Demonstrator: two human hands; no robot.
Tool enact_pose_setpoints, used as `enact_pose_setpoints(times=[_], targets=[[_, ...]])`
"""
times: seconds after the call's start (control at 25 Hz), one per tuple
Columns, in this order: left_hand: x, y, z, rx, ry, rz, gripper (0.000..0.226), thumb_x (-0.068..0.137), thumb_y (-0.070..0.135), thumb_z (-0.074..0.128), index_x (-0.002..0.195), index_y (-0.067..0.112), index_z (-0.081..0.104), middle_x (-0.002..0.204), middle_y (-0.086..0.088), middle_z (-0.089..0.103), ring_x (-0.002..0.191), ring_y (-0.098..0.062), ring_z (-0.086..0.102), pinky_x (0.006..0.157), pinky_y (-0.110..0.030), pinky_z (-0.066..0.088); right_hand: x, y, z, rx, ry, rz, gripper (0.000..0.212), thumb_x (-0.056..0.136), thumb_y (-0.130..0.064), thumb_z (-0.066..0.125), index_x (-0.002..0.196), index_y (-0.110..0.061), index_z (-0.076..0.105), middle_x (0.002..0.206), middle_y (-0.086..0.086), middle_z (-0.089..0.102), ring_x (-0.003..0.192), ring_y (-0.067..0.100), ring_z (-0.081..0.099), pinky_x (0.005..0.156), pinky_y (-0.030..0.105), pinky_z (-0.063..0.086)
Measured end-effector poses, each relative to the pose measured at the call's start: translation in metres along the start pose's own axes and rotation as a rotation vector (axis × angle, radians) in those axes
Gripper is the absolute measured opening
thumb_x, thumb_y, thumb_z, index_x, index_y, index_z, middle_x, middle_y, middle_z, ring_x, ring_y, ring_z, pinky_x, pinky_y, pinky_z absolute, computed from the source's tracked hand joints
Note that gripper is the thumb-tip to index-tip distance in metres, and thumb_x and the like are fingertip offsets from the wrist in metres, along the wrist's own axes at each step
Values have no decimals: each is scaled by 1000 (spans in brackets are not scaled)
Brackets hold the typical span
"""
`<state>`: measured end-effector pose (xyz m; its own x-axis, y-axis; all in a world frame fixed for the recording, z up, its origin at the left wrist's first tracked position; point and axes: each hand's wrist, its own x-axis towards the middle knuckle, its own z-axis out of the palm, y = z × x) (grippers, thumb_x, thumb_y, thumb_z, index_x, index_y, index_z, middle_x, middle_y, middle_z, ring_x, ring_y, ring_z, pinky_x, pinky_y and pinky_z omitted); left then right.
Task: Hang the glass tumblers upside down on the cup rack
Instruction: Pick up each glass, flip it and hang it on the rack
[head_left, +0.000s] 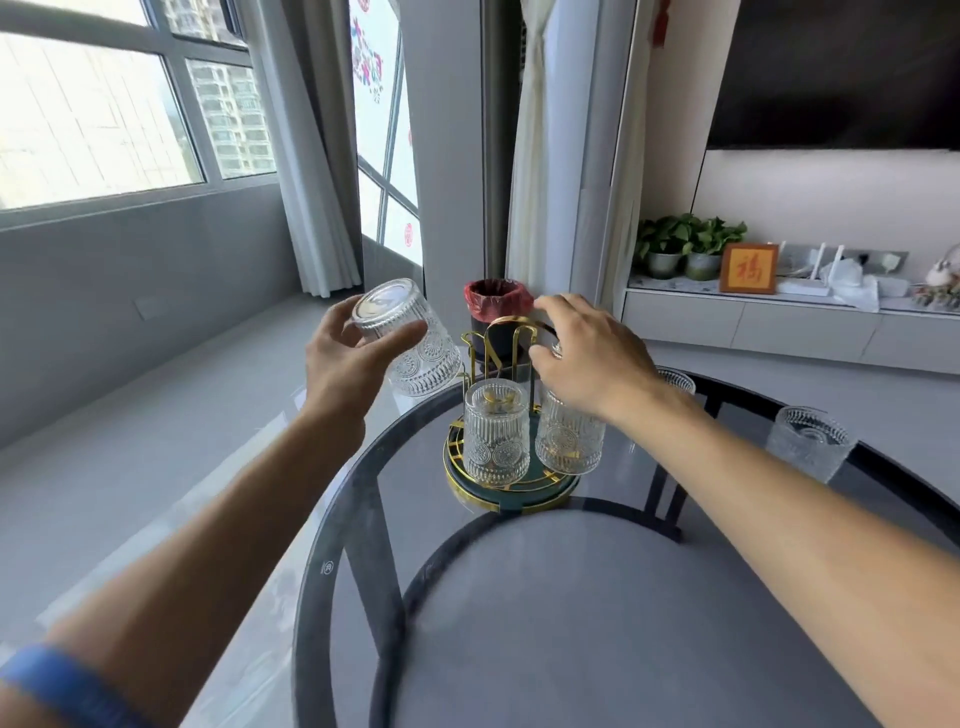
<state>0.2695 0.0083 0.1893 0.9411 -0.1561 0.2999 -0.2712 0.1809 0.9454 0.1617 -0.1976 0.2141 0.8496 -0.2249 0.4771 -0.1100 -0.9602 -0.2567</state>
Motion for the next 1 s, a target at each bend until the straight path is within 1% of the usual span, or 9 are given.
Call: enact_pose_setpoints(times=[0.12, 0.2, 0.28, 0.44, 0.56, 0.76, 0.84, 0.92, 1.0], targets=[[25, -10, 8, 174, -90, -39, 82, 43, 32, 94, 118, 22, 61, 104, 9, 73, 86, -1, 72, 73, -16, 55, 24, -7, 15, -24, -250, 23, 55, 87, -10, 47, 140, -18, 36, 144, 2, 47, 120, 33, 48, 95, 46, 43], [34, -22, 10, 222, -130, -60, 81, 36, 37, 94, 111, 27, 62, 104, 8, 73, 84, -1, 72, 71, -16, 54, 31, -10, 23, -45, -253, 12, 43, 83, -6, 48, 125, -16, 45, 133, 2, 54, 106, 30, 50, 82, 41, 42], [38, -34, 11, 245, -168, -59, 80, 35, 37, 94, 107, 29, 61, 101, 9, 74, 79, 1, 73, 63, -9, 53, 34, -10, 28, -84, -202, 3, 32, 83, -7, 49, 114, -16, 50, 124, 1, 58, 96, 27, 50, 77, 39, 38], [38, -49, 15, 266, -203, -65, 69, 41, 32, 94, 102, 31, 61, 91, 12, 77, 79, -2, 74, 62, -10, 54, 38, -10, 27, -93, -186, 46, 39, 82, -7, 52, 119, -20, 58, 122, -1, 59, 99, 27, 56, 78, 41, 30], [35, -54, 15, 321, -225, -67, 79, 45, 34, 94, 115, 25, 59, 103, 7, 74, 87, -6, 74, 70, -16, 57, 40, -10, 27, -63, -175, 54, 39, 83, -7, 53, 118, -21, 60, 117, -1, 61, 85, 23, 48, 77, 40, 28], [25, -75, 16, 438, -253, -21, 64, 61, 8, 92, 112, 25, 58, 95, 11, 71, 75, 9, 68, 59, -9, 52, 38, -8, 28, -86, -174, 50, 34, 83, -8, 55, 115, -20, 59, 113, -1, 60, 82, 22, 46, 74, 40, 25], [21, -82, 17, 427, -245, -20, 60, 65, 6, 90, 113, 25, 58, 96, 11, 71, 74, 11, 67, 59, -9, 52, 37, -8, 29, -102, -178, 48, 34, 83, -8, 55, 115, -19, 58, 116, 0, 60, 83, 23, 46, 74, 40, 26], [20, -84, 16, 443, -238, -17, 59, 68, 9, 89, 115, 26, 58, 97, 15, 70, 79, 10, 67, 61, -8, 52, 35, -9, 30, -98, -180, 45, 37, 83, -7, 55, 118, -19, 56, 121, 0, 59, 88, 26, 52, 76, 40, 30], [18, -80, 16, 439, -264, -66, 59, 70, 8, 87, 117, 27, 57, 101, 14, 69, 93, -1, 68, 69, -12, 53, 34, -7, 35, -102, -203, 41, 47, 82, -5, 54, 127, -19, 51, 134, -1, 53, 106, 30, 56, 83, 43, 37]])
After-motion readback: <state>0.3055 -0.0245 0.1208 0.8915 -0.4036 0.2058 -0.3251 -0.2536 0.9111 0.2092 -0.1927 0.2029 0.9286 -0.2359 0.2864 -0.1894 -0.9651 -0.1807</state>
